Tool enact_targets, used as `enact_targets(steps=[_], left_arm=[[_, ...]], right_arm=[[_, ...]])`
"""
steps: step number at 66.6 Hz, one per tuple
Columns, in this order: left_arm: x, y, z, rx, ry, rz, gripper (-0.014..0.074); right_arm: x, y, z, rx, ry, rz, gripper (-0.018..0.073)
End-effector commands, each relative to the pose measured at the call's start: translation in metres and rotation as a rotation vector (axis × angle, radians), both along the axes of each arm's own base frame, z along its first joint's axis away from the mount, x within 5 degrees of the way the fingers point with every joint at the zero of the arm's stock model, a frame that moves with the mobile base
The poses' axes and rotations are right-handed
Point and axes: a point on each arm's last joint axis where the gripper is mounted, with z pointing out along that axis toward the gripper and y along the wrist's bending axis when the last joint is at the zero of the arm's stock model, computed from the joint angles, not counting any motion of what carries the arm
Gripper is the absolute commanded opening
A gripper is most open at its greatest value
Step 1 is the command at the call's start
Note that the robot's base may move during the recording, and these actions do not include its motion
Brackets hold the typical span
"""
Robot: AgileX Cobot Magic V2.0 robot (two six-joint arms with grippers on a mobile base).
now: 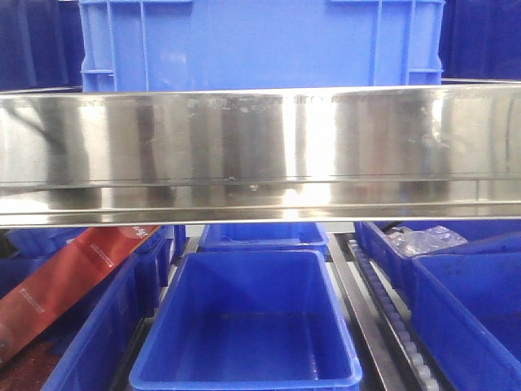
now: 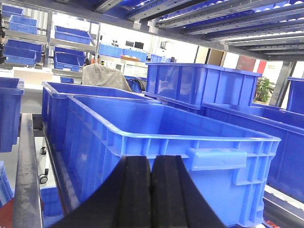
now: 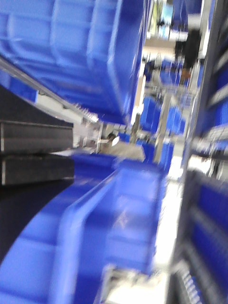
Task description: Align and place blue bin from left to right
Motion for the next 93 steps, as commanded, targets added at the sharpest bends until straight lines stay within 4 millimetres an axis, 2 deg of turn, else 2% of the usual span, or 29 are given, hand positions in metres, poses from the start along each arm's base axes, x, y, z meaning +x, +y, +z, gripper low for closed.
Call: enact_targets(steps=[1, 17, 25, 39, 45, 93], left_arm=[[-0.002, 0.000, 0.003, -0.004, -0.026, -0.012, -0.0111], [-0.002, 0.000, 0.003, -0.004, -0.026, -0.012, -0.0111], [-0.002, 0.000, 0.003, -0.004, -0.026, -0.012, -0.0111], [-0.002, 0.000, 0.003, -0.004, -0.026, -0.012, -0.0111], [-0.002, 0.000, 0.003, -0.003, -0.023, -0.011, -0.0111], [-0.002, 0.000, 0.003, -0.002, -0.022, -0.010, -0.0111]], right_arm=[[-0.001, -0.002, -0.018, 0.038, 0.020, -0.015, -0.0081], [-0.001, -0.001, -0.077, 0.062, 0.129, -0.011, -0.0081], [-0.004, -0.002, -0.094, 0.064, 0.134, -0.011, -0.0081], [-0.010, -0.003, -0.111, 0.071, 0.099, -0.010, -0.0081], [-0.011, -0.003, -0.107, 0.081, 0.054, -0.009, -0.0081], [-0.011, -0.003, -0.108, 0.079, 0.065, -0.009, -0.0081]])
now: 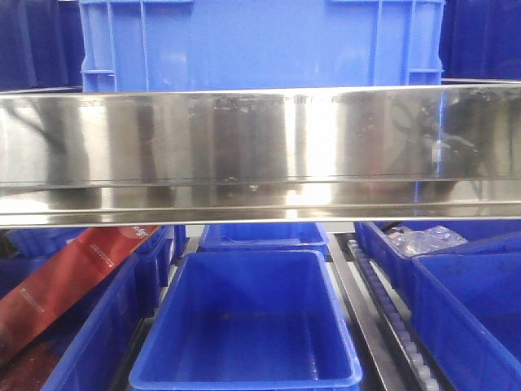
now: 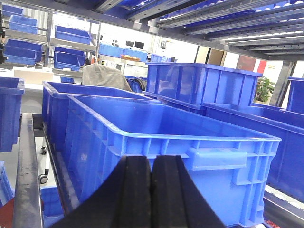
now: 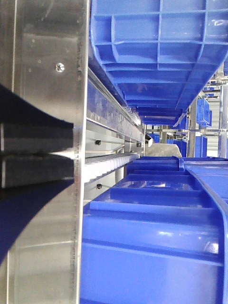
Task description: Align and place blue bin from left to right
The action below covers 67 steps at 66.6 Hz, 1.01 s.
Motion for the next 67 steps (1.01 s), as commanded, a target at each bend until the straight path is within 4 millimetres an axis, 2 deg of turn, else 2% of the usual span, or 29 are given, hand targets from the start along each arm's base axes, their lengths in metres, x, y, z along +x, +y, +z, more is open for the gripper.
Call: enact_targets(steps=[1, 27, 34, 42, 54, 67], left_arm=[[-0.002, 0.000, 0.003, -0.002, -0.022, -0.010, -0.0111], [-0.005, 0.003, 0.002, -0.045, -0.002, 0.002, -0.0111], [-0.009, 0.011, -0.004, 0.080, -0.070, 0.084, -0.0111], [-0.013, 0.025, -0.029, 0.226, -0.094, 0.255, -0.0111], [-0.024, 0.040, -0.068, 0.247, -0.032, 0.420, -0.0111], [-0.032, 0.042, -0.111, 0.207, 0.027, 0.437, -0.0111]], right_arm=[[-0.001, -0.001, 0.003, 0.002, -0.036, -0.008, -0.0081], [-0.001, -0.001, 0.003, 0.002, -0.038, -0.008, -0.0081], [-0.001, -0.001, 0.003, 0.002, -0.039, -0.008, -0.0081], [-0.001, -0.001, 0.003, 0.002, -0.040, -0.008, -0.0081], [-0.001, -0.001, 0.003, 0.002, -0.040, -0.008, -0.0081], [-0.001, -0.001, 0.003, 0.002, -0.040, -0.008, -0.0081]])
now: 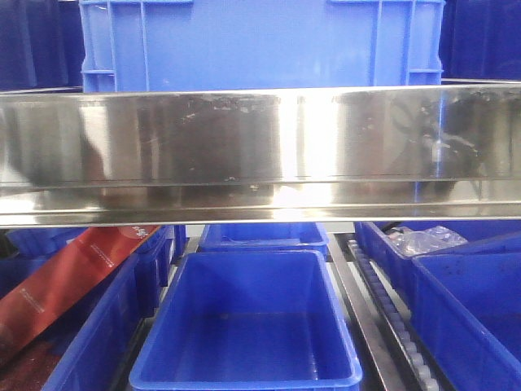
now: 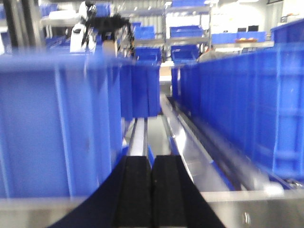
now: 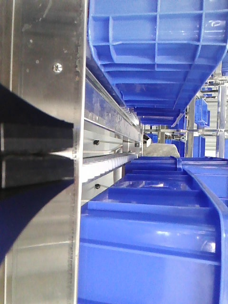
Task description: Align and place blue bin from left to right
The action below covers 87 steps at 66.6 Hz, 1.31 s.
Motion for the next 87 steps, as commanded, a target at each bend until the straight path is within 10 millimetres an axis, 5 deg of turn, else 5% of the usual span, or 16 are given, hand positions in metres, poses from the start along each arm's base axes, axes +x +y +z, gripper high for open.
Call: enact_targets(steps=[1, 19, 87], left_arm=[[-0.004, 0.000, -0.016, -0.037, 0.000, 0.000, -0.0111], [-0.010, 0.000, -0.051, -0.050, 0.031, -0.002, -0.0111], [-0.010, -0.001, -0.053, -0.050, 0.049, -0.030, -0.0111]], right_arm=[[-0.001, -0.001, 0.003, 0.001, -0.035, -0.008, -0.0081], [-0.001, -0.001, 0.003, 0.001, -0.035, -0.008, -0.0081], [-0.001, -0.001, 0.003, 0.001, -0.035, -0.008, -0.0081]])
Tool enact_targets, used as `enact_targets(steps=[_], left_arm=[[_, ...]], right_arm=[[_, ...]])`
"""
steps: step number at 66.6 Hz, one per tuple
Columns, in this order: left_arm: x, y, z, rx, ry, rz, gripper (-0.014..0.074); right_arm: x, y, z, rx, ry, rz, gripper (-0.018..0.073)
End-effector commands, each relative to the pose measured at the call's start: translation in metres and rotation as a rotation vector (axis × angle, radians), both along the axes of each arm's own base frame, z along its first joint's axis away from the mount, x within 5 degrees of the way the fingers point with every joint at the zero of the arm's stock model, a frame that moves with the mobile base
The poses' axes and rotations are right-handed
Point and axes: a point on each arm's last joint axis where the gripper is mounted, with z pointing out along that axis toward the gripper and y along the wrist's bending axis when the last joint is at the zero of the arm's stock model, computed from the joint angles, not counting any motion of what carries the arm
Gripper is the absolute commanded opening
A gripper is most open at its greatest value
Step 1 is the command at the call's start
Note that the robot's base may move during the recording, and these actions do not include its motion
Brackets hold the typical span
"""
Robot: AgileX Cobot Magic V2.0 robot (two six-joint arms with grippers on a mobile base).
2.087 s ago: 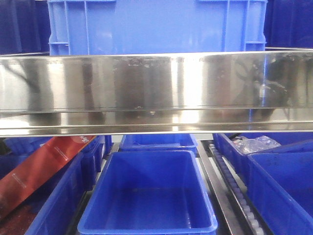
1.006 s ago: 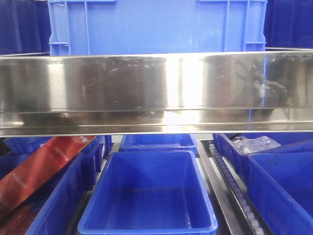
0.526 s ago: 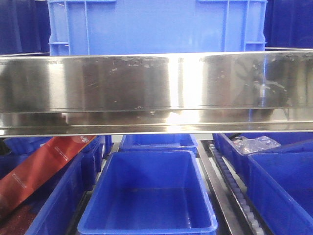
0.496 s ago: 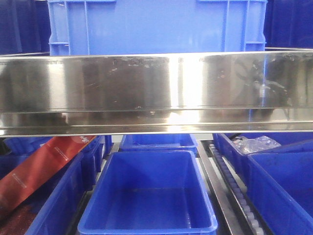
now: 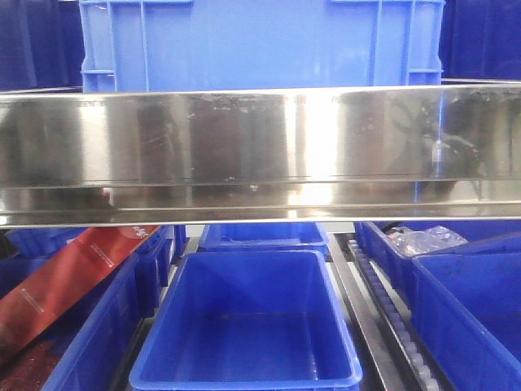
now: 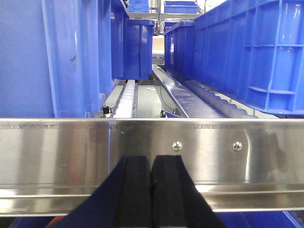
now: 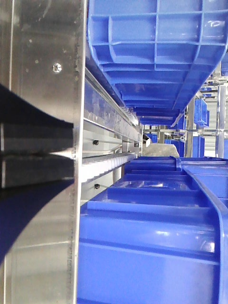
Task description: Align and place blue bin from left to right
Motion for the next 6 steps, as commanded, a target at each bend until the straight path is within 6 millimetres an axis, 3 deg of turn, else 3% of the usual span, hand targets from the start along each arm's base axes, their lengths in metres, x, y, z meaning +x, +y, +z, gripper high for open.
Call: enact_targets(steps=[1, 6], left_arm=[[-0.0006, -0.0004, 0.0022, -0.009, -0.021, -0.007, -0.0111], [-0.0006, -0.0004, 0.0022, -0.009, -0.021, -0.007, -0.0111]], right_arm=[[-0.0008, -0.0006, 0.0025, 0.000, -0.030, -0.007, -0.0081], [-0.0008, -0.0006, 0.0025, 0.000, -0.030, -0.007, -0.0081]])
